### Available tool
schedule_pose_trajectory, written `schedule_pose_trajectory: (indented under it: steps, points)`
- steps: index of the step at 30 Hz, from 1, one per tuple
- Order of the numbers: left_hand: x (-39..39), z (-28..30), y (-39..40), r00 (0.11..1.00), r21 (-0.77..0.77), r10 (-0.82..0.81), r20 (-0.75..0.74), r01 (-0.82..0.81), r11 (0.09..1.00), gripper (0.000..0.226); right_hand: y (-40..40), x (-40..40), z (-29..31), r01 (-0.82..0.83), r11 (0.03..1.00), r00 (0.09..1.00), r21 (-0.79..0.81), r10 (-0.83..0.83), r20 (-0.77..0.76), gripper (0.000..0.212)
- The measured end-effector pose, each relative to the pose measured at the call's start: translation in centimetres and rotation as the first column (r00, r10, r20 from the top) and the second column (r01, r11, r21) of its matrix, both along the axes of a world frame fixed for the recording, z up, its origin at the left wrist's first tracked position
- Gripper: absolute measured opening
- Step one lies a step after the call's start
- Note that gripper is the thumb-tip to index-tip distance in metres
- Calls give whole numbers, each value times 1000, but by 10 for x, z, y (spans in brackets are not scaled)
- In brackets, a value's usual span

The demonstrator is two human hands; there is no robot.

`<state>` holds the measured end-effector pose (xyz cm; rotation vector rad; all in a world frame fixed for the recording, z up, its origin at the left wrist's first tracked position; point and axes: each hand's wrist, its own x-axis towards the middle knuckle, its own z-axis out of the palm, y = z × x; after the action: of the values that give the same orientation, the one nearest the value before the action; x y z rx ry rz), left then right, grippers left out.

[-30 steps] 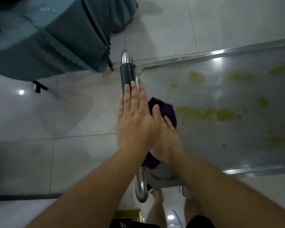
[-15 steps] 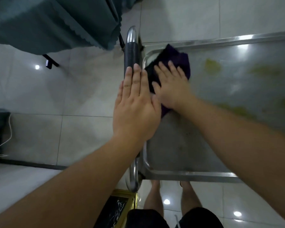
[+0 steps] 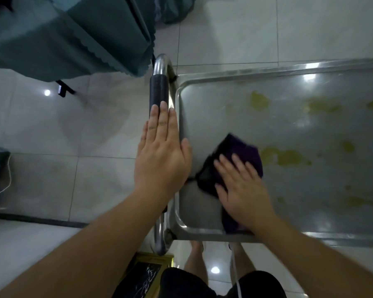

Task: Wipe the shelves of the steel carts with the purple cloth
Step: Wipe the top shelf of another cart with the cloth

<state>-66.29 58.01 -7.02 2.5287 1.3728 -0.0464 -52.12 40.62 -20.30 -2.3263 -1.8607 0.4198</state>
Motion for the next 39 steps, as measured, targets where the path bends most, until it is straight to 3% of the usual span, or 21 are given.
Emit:
schedule_pose_trajectory:
  steps: [3,7,10,14,18,22,25,29,32,39]
  points:
    - [1,-1,-1,1000,14,15,4,-15,1000,69,84,47,6,77,997,997,13,-78,17,59]
    - [3,-3,1,999,34,31,11,-32,999,69,187,121,10,73,984,996,-163,-79,-31,67]
    - [3,-5,2,999,45,34,7,-34,998,69,209,138,13,73,968,996,-242,-82,-26,70]
    - [4,-7,1,999,60,38,-6,-37,997,70,154,106,17,97,977,994,-191,-104,-28,69]
    - [6,-8,2,999,63,33,-35,-30,998,70,41,60,23,44,993,999,-110,-44,3,68]
    - [3,-7,2,998,70,12,-66,-7,998,72,-100,22,18,-16,989,1000,-148,17,9,69]
    - [2,-8,0,997,82,-1,-82,7,997,74,-132,25,13,-40,981,999,-192,40,-5,69]
    - [-2,-9,0,995,82,-19,-98,28,996,77,-80,57,10,-66,990,997,-121,69,21,65]
    - [-4,-11,1,996,84,-24,-87,32,996,76,-4,95,13,25,998,999,-59,-22,38,63]
    - [1,-12,3,994,119,-14,-111,27,993,76,160,186,19,184,948,980,-261,-199,-30,69]
